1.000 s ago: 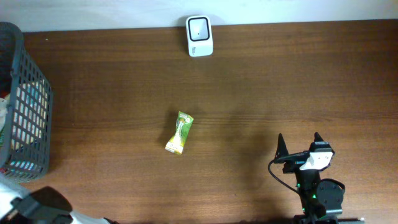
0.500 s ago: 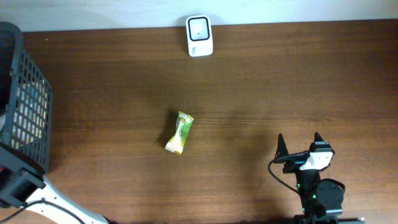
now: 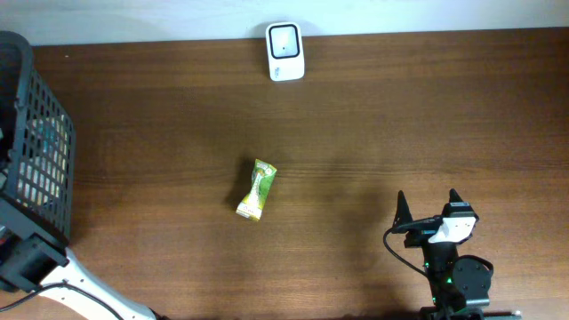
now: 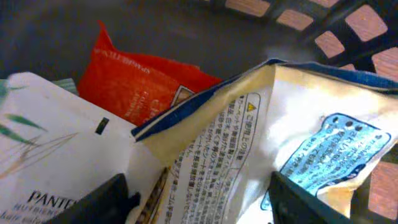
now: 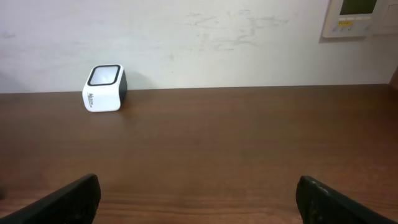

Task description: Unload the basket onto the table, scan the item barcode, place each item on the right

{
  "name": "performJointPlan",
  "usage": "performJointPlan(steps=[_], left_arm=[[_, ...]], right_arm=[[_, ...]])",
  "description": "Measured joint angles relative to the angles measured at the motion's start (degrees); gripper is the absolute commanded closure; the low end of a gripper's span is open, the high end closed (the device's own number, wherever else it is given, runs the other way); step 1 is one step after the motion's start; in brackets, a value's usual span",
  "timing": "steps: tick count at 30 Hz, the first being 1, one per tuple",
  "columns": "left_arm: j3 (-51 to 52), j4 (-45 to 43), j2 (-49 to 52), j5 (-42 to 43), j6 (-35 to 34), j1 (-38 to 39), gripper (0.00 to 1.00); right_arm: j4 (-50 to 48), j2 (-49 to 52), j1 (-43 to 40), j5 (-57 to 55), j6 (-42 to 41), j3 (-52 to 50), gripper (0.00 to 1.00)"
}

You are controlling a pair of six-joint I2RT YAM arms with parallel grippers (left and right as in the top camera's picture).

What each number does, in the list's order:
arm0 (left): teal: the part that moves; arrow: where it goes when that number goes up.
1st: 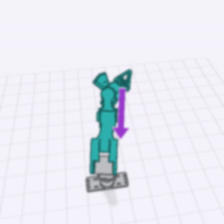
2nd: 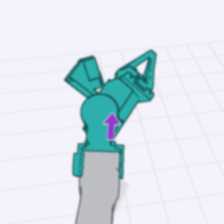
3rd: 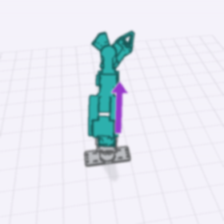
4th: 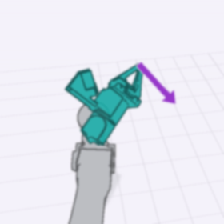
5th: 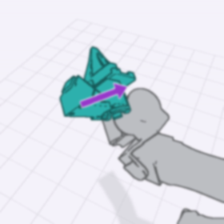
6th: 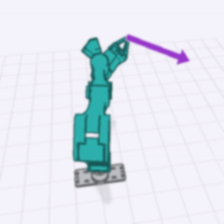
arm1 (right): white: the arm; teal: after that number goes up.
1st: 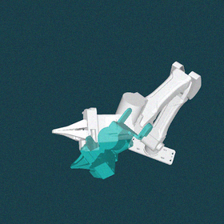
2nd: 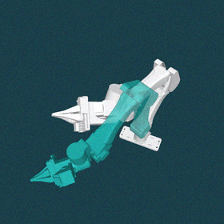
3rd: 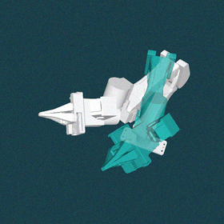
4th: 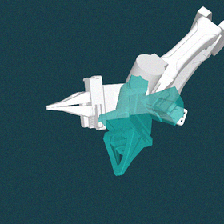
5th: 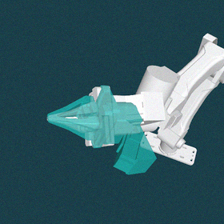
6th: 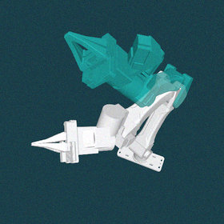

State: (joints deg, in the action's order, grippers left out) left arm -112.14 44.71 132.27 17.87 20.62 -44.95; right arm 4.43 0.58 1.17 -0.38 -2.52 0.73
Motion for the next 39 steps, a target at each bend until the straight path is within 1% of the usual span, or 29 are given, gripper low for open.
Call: performJointPlan(steps=[1,2,3,4,7,9,11,13,15,16,17,18,19,20,21,22,23,24,25,26,28,29,30,31,34,36,37,38,39], left_arm=[[0.2,0.0,0.0,1.1,0.2,0.0,0.33],[0.3,0.6,0.0,3.8,0.2,-0.1,0.39],[0.9,1.0,0.4,6.0,0.2,-0.2,0.67],[0.9,1.4,0.5,8.0,-0.4,-0.7,1.0],[1.2,3.1,1.0,10.7,-3.1,-1.4,1.0],[-0.5,4.8,1.2,11.6,-9.1,-2.1,1.0],[-6.6,5.4,-0.3,11.7,-15.5,-3.6,1.0],[-9.5,5.5,-8.4,11.4,-18.5,-4.0,1.0],[-11.5,5.7,-20.0,10.9,-20.3,-3.4,1.0],[-11.9,7.7,-27.4,10.9,-21.2,-3.0,1.0],[-12.4,9.6,-30.9,10.7,-21.6,-2.2,1.0],[-12.4,13.6,-35.0,10.8,-21.9,0.2,1.0],[-12.5,15.1,-37.0,10.9,-22.0,2.8,1.0],[-12.7,17.6,-38.0,10.9,-22.1,5.9,1.0],[-12.4,21.2,-38.0,10.2,-22.2,11.4,1.0],[-11.5,22.3,-37.7,9.4,-22.2,14.7,1.0],[-7.2,24.0,-37.8,6.8,-22.2,20.3,1.0],[-2.3,23.6,-37.3,5.3,-22.2,25.2,1.0],[3.3,21.1,-36.5,4.3,-22.2,29.2,1.0],[12.9,17.9,-35.1,2.6,-22.2,33.6,1.0],[26.3,7.0,-34.0,1.2,-22.3,38.7,1.0],[33.6,3.8,-32.3,1.0,-22.5,42.9,1.0],[37.2,0.3,-31.7,0.8,-23.5,45.2,0.71],[39.7,-1.2,-31.1,0.7,-24.3,47.1,0.01],[41.0,-4.6,-30.4,-0.3,-25.9,51.1,0.01],[38.4,-3.5,-30.4,-1.4,-26.5,50.9,0.01],[34.7,-0.8,-30.3,-1.8,-26.5,50.0,0.01],[27.9,3.3,-30.3,-2.0,-26.5,48.3,0.01],[18.9,6.1,-30.4,-2.1,-26.5,45.4,0.01]], right_arm=[[0.0,0.0,0.0,0.0,0.0,0.0,0.01],[0.0,0.0,0.0,0.0,0.0,0.0,0.01],[0.0,0.0,0.0,0.0,0.0,0.0,0.01],[0.0,0.0,0.0,0.0,0.0,0.0,0.01],[0.0,0.0,0.0,0.0,-0.1,0.0,0.01],[0.0,0.0,0.0,0.0,0.0,0.0,0.01],[0.0,0.0,0.0,0.0,0.0,0.0,0.01],[0.0,0.0,0.0,0.0,0.0,0.0,0.01],[0.0,0.0,0.0,0.0,0.0,0.0,0.01],[0.0,0.0,0.0,0.0,0.0,0.0,0.01],[0.0,0.0,0.0,0.0,-0.1,0.0,0.01],[0.0,0.0,0.0,0.0,0.0,0.0,0.01],[0.0,0.0,0.0,0.0,-0.1,0.0,0.01],[0.0,0.0,0.0,0.0,0.0,0.0,0.01],[0.0,0.0,0.0,0.0,0.0,0.0,0.01],[0.0,0.0,0.0,0.0,0.0,0.0,0.01],[0.0,0.0,0.0,0.0,0.0,0.0,0.01],[0.0,0.0,0.0,0.0,0.0,0.0,0.01],[0.0,0.0,0.0,0.0,0.0,0.0,0.01],[0.0,0.0,0.0,0.0,0.0,0.0,0.01],[0.0,0.1,0.0,0.0,0.0,0.0,0.01],[0.0,0.0,0.0,0.0,0.0,0.0,0.02],[0.0,0.0,0.0,0.0,0.0,0.0,0.01],[0.0,0.0,0.0,0.0,0.0,0.0,0.02],[0.0,0.0,0.0,0.0,0.0,0.0,0.01],[0.0,0.0,0.0,0.0,0.0,0.0,0.01],[0.0,0.0,0.0,0.0,0.0,0.0,0.01],[-0.1,0.0,0.0,0.0,0.0,0.0,0.01],[0.0,0.0,0.0,0.0,0.0,0.0,0.01]])
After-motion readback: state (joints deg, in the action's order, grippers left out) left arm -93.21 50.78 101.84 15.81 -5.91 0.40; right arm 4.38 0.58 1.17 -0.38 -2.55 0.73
